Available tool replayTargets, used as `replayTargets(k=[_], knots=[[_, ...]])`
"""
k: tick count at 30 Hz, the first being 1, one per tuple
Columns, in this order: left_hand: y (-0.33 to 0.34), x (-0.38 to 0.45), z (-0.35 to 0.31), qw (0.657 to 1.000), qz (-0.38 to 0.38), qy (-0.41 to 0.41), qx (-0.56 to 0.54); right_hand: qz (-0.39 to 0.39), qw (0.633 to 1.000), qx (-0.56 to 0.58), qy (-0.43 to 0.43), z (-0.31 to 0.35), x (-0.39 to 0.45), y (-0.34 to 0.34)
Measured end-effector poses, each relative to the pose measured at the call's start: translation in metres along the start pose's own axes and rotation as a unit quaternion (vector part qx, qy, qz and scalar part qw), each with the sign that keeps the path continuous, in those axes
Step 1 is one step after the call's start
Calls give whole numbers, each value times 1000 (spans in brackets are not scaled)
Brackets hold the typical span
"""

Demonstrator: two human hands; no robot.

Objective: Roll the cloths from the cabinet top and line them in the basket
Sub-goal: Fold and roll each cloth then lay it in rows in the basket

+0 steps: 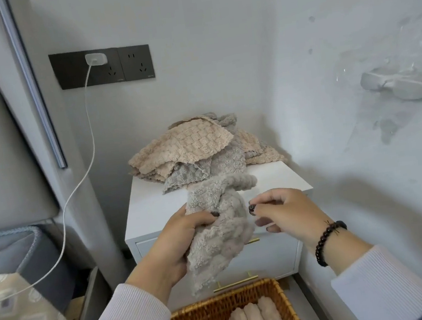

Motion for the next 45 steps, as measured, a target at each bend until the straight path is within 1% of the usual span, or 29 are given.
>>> replayTargets(k=[3,5,6,8,10,11,12,14,16,18,20,22,25,27,29,31,34,36,38,40,42,45], knots=[[-6,-9,-1,998,-10,9,62,-52,999,-2,-6,-7,15,-1],[-6,-10,-6,991,-27,8,130,-52,998,2,35,-14,26,2],[-8,-6,-7,988,-43,2,151,-36,996,20,78,-19,29,5],[-18,-11,0,989,-32,2,147,21,982,100,159,-26,33,12],[-24,-20,3,987,-22,-10,157,83,957,203,189,-28,33,16],[-25,-24,4,986,-16,-20,163,111,946,248,177,-28,32,16],[-25,-27,7,987,-27,-30,155,130,935,292,153,-26,31,15],[-29,-38,14,989,-31,-20,141,181,907,367,102,-16,26,13],[-35,-42,22,988,-33,-3,153,223,891,385,83,-8,21,11],[-38,-41,24,984,-54,23,166,230,900,359,91,-9,19,12],[-41,-40,25,981,-77,49,169,215,912,333,105,-13,16,15],[-40,-41,25,982,-81,69,158,215,916,316,120,-19,16,18],[-37,-39,23,985,-32,94,141,203,919,314,122,-24,18,15],[-34,-37,21,989,4,102,111,180,938,278,101,-24,19,11],[-32,-35,19,993,6,105,57,128,960,231,90,-27,22,4],[-33,-32,16,993,-33,114,20,91,976,181,76,-30,24,-2],[-43,-25,12,979,-138,135,59,68,993,84,56,-34,31,-10],[-54,-17,11,967,-184,130,115,56,995,49,62,-32,33,-10],[-62,-10,11,963,-196,107,148,33,996,56,68,-31,36,-11],[-66,-4,11,966,-187,82,157,8,997,54,60,-33,42,-13],[-68,0,10,972,-167,58,154,-16,999,22,43,-34,46,-13],[-71,7,7,971,-163,40,172,-27,999,6,32,-32,56,-11]])
Point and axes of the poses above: each hand's wrist, its own x-axis towards the middle knuckle, its own y-axis out of the palm, z = x × y, the point moved 1 cm from there along x, towards the middle knuckle, and after that the axes turned 8 degrees about x, right-handed, at the moved point
